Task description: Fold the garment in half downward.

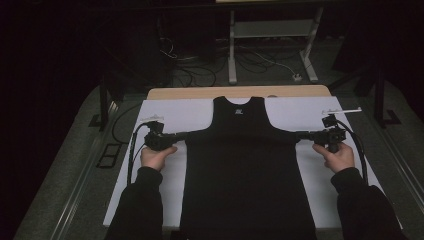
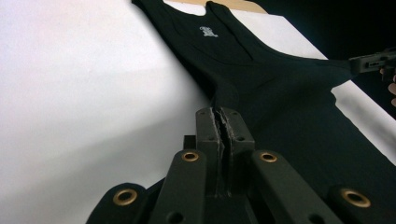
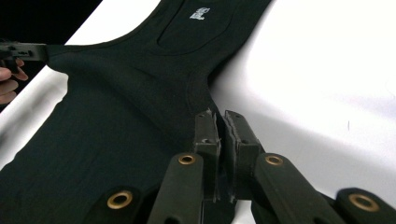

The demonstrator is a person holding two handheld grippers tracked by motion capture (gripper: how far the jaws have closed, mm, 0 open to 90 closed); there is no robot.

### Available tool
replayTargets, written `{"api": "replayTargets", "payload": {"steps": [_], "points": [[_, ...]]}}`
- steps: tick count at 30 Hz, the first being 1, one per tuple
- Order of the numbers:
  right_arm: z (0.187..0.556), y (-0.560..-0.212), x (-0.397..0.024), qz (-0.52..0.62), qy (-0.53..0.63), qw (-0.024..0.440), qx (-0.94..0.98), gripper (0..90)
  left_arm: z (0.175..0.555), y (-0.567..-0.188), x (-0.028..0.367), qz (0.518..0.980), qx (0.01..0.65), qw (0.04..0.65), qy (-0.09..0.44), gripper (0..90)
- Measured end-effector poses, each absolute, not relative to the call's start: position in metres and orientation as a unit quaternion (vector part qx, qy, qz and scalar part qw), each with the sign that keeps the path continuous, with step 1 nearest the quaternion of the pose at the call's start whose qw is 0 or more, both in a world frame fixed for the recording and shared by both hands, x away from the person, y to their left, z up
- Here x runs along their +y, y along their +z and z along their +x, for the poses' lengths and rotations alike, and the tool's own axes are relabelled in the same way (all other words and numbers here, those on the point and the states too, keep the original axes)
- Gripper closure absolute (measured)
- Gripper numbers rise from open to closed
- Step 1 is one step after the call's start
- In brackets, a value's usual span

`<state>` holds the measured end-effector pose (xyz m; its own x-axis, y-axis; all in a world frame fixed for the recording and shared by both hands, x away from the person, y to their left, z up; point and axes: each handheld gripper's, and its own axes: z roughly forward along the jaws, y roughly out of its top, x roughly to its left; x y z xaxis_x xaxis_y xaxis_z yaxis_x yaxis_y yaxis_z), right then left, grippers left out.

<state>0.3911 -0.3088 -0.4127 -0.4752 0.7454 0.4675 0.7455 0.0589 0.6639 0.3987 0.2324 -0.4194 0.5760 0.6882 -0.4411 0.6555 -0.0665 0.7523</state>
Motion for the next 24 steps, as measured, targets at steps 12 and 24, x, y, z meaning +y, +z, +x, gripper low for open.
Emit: {"api": "replayTargets", "payload": {"steps": [12,24], "points": [[0.379,-0.411,-0.309,-0.510,-0.453,0.002,-0.731,83.1,0.387,-0.419,0.235,0.724,0.463,0.511,0.011,85.4],[0.364,-0.411,-0.310,-0.512,-0.451,0.013,-0.731,83.0,0.372,-0.420,0.238,0.723,0.467,0.509,-0.001,85.4]]}}
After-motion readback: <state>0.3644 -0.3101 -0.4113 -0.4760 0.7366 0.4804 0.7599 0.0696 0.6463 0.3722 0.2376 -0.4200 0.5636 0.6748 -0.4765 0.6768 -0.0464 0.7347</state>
